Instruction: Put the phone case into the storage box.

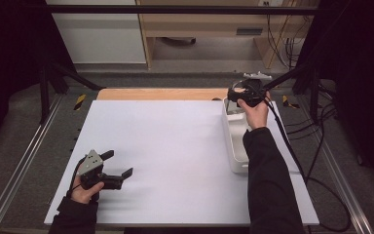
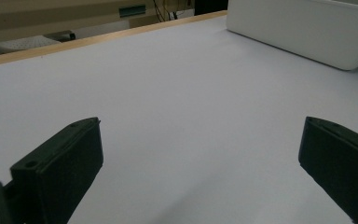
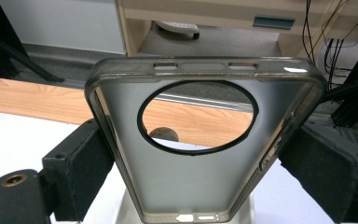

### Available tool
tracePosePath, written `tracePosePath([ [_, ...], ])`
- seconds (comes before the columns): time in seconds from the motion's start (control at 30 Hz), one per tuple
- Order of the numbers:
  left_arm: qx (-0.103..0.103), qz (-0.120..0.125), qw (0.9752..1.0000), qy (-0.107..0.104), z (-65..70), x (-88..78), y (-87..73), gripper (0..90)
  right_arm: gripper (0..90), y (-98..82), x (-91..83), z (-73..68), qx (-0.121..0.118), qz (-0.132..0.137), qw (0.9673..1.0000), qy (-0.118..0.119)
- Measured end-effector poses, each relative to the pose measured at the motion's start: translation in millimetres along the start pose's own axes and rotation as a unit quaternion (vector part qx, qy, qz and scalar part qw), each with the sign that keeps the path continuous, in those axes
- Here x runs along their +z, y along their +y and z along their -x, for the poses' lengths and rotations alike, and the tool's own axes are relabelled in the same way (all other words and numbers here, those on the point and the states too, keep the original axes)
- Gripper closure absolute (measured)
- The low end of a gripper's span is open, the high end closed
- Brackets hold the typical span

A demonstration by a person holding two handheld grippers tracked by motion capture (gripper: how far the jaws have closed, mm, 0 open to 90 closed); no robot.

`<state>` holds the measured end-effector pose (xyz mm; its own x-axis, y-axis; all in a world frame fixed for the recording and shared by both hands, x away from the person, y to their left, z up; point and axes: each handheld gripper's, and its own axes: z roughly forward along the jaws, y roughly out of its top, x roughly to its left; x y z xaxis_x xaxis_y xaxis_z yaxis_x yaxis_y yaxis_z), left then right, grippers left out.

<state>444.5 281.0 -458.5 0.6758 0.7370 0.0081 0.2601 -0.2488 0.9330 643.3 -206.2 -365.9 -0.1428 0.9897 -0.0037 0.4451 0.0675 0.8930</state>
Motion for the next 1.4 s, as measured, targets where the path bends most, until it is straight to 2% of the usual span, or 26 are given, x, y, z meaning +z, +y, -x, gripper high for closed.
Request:
tracePosePath([
  [0.3, 0.000, -0.002, 1.0000, 0.000, -0.3, 0.8, -0.7, 0.0, 11.5, -4.5, 12.7, -4.0, 0.001, -0.007, 0.9999, -0.008],
  [0.83, 0.001, -0.005, 1.0000, -0.001, -0.1, 1.4, -1.3, 0.0, 11.5, -12.3, 25.4, -3.7, 0.004, -0.018, 0.9996, -0.020],
  [1.4, 0.003, -0.006, 1.0000, -0.001, 0.0, 2.0, -1.8, 0.0, 11.4, -15.1, 32.1, -5.9, 0.011, -0.025, 0.9995, -0.017],
])
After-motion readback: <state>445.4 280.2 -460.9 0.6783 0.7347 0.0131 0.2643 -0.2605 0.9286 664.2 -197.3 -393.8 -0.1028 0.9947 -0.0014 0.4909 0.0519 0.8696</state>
